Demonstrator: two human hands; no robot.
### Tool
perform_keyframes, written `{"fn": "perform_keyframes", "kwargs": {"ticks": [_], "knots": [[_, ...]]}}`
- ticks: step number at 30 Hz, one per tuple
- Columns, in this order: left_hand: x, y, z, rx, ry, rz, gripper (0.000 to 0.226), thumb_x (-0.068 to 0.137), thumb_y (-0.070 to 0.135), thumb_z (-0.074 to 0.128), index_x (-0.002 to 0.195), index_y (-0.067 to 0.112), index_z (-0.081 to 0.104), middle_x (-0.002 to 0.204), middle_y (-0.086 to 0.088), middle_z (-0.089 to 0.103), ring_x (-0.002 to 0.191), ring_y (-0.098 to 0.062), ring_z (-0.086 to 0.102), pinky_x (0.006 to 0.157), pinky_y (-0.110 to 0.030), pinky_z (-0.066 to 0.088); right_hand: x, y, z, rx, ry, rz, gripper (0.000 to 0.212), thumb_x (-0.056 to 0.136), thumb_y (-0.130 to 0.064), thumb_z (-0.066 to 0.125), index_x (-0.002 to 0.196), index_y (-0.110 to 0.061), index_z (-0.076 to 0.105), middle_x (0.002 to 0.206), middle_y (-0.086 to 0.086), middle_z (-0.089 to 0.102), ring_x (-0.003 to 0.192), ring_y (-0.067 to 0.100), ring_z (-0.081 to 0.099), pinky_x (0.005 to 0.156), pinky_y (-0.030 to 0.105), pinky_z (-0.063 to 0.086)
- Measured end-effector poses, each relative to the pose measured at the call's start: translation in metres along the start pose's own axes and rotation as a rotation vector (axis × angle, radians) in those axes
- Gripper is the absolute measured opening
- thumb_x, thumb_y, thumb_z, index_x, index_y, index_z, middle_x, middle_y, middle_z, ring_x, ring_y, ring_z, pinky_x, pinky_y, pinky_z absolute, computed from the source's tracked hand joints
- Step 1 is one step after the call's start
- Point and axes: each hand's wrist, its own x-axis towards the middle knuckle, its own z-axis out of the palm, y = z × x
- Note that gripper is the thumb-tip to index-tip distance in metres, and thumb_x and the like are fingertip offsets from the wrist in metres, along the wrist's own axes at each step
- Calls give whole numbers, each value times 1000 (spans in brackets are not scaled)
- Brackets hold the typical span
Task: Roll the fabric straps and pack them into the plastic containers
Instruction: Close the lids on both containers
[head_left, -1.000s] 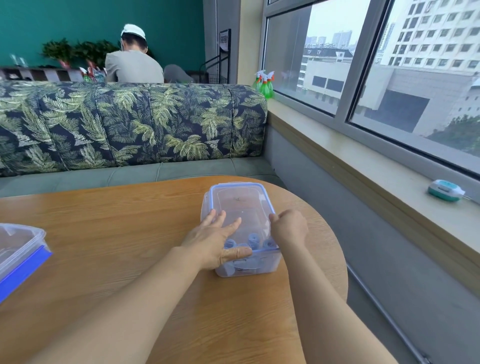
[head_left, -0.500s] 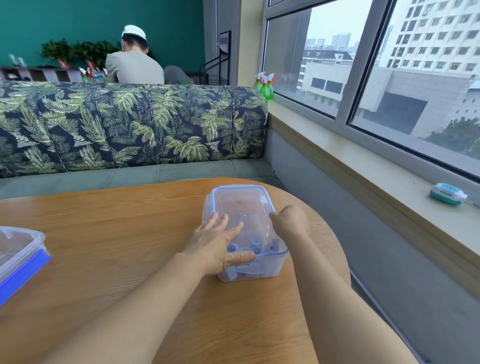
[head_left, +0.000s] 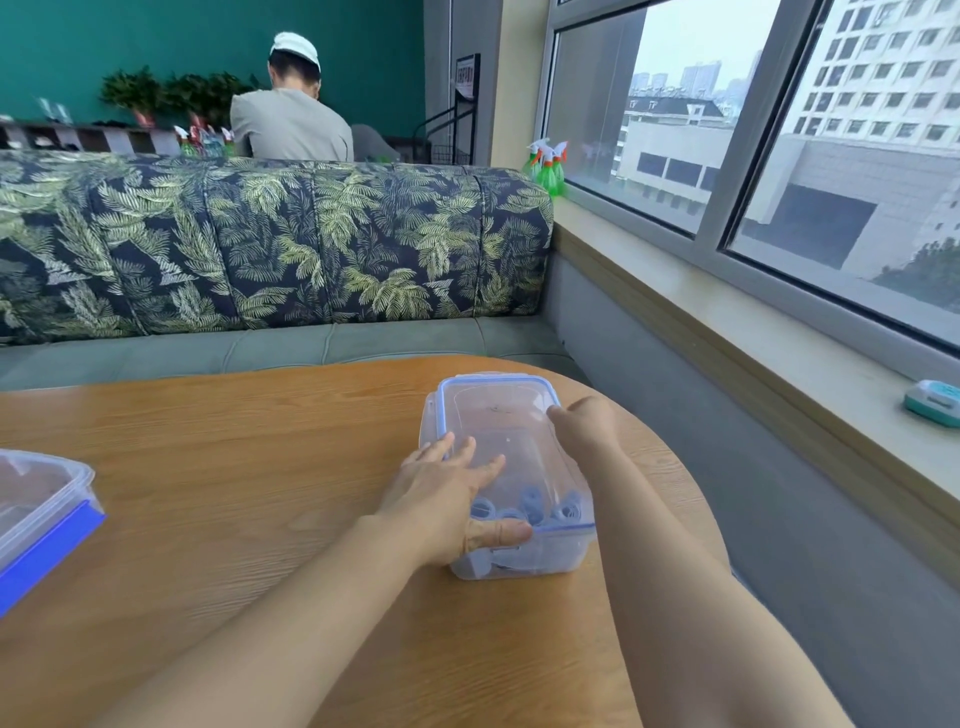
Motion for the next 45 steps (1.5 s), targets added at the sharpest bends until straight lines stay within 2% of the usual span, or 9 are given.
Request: {"fn": "perform_keyframes", "kwargs": {"ticks": [3,5,7,11,15,20,26,34,45], "knots": [[1,0,-6,59,19,27,96,70,89,35,151,42,14,162,-1,5,149,-19,-1,121,-37,-1,-4,-5,-2,-231,-19,-120,19,96,-21,46,88,-7,56,89,10,56,81,26,53,69,32,43],[1,0,-9,86,35,41,97,69,89,36,151,41,17,162,-1,7,149,-20,2,120,-36,-3,-4,-13,-2,-449,28,-321,33,95,-12,41,125,-7,52,127,13,53,117,31,47,92,37,40],[0,0,-11,98,49,52,97,69,89,37,151,40,19,162,-2,10,149,-20,4,120,-36,-4,0,-24,2,-526,-6,-492,39,93,-7,40,131,-5,49,139,13,47,126,32,40,99,39,37],[2,-3,-12,67,81,75,93,69,87,43,148,41,29,160,-1,19,146,-19,12,120,-36,0,15,-41,19,-566,-186,-570,34,98,-22,41,122,-2,55,131,15,54,121,34,46,97,39,38],[5,-18,-6,-123,128,82,74,72,81,51,139,50,40,150,13,29,134,-10,21,113,-29,14,34,-44,31,-607,-213,-585,25,98,-32,40,94,-10,51,119,13,56,114,33,49,83,36,32],[10,-20,-7,-93,127,90,71,72,80,52,137,53,42,147,16,29,133,-8,21,114,-28,10,42,-43,38,-619,-175,-574,40,98,-38,37,123,-16,58,129,8,56,121,28,46,98,39,33],[9,-18,-10,-82,93,65,73,72,80,51,139,52,39,150,14,25,140,-10,12,118,-33,-7,45,-48,40,-581,-180,-535,37,96,-35,40,122,-17,59,129,8,56,122,26,45,101,38,32],[8,-20,-8,-93,77,66,74,73,80,50,141,51,37,151,14,23,137,-9,15,115,-32,14,39,-55,46,-599,-246,-582,39,100,-31,31,127,-24,58,132,2,56,127,25,38,102,39,27],[5,-17,-11,-96,44,46,77,73,81,48,142,49,35,153,14,20,140,-6,10,120,-38,6,41,-68,52,-718,-309,-486,40,100,-27,27,128,-18,54,134,5,53,129,25,35,106,46,24]]}}
